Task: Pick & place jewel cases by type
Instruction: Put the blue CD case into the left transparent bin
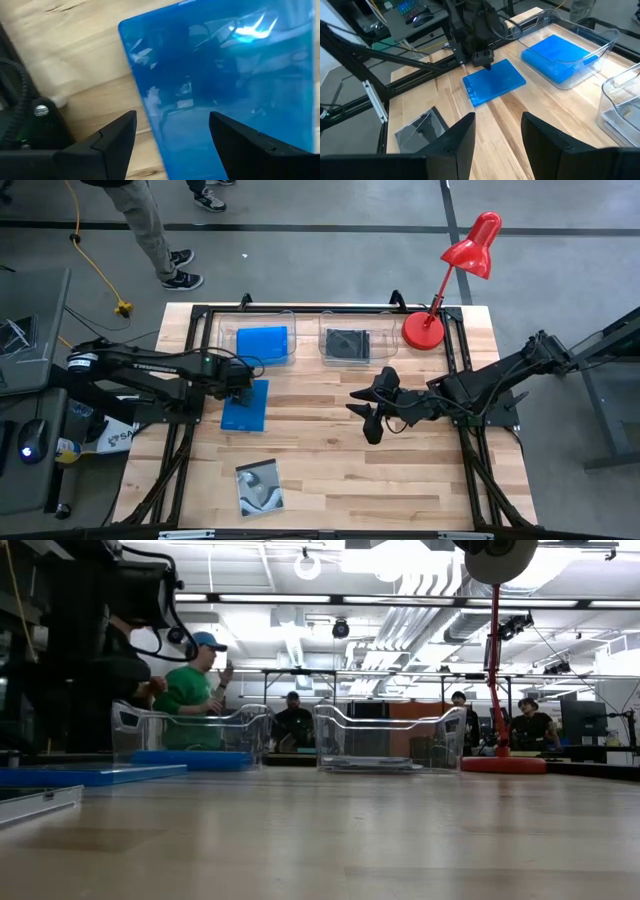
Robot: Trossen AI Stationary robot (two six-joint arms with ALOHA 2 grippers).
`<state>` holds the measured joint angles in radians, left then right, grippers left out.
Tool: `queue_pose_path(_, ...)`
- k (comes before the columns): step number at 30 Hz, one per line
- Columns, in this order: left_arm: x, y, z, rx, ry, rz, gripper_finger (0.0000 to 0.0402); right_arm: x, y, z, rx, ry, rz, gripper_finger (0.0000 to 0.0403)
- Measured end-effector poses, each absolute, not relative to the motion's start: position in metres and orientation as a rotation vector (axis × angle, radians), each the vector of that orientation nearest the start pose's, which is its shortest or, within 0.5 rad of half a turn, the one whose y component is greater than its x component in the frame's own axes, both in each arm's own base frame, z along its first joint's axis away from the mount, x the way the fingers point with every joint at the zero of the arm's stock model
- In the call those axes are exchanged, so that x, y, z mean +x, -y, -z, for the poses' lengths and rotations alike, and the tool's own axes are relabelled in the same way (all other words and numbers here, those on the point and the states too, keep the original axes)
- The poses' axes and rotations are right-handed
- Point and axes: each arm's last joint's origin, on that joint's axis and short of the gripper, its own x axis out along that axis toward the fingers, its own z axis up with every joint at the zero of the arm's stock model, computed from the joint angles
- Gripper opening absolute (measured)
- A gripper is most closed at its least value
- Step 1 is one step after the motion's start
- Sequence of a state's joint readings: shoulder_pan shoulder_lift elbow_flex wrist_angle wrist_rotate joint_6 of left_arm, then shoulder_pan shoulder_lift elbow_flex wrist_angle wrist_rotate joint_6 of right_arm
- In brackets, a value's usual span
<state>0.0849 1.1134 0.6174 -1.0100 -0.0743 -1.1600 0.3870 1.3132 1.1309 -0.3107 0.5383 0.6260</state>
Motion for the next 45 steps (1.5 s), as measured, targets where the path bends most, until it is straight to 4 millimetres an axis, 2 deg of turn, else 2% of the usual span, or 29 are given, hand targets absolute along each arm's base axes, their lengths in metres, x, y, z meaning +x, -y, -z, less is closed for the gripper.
queue_pose_path(13, 0.153, -0.024, -0.18, -1.011, -1.102, -1.17, 0.0248, 0.27, -0.098, -0.328, 0.411, -0.438, 0.168, 0.0142)
queue_pose_path(25, 0.143, -0.05, -0.163, -1.091, -1.14, -1.141, 0.0248, 0.268, -0.104, -0.328, 0.406, -0.445, 0.144, 0.0142)
queue_pose_path(36, 0.139, -0.071, -0.162, -1.086, -1.132, -1.062, 0.0248, 0.267, -0.105, -0.328, 0.425, -0.44, 0.153, 0.0142)
queue_pose_path(45, 0.136, -0.074, -0.161, -1.07, -1.169, -1.011, 0.0248, 0.267, -0.104, -0.328, 0.452, -0.418, 0.204, 0.0142)
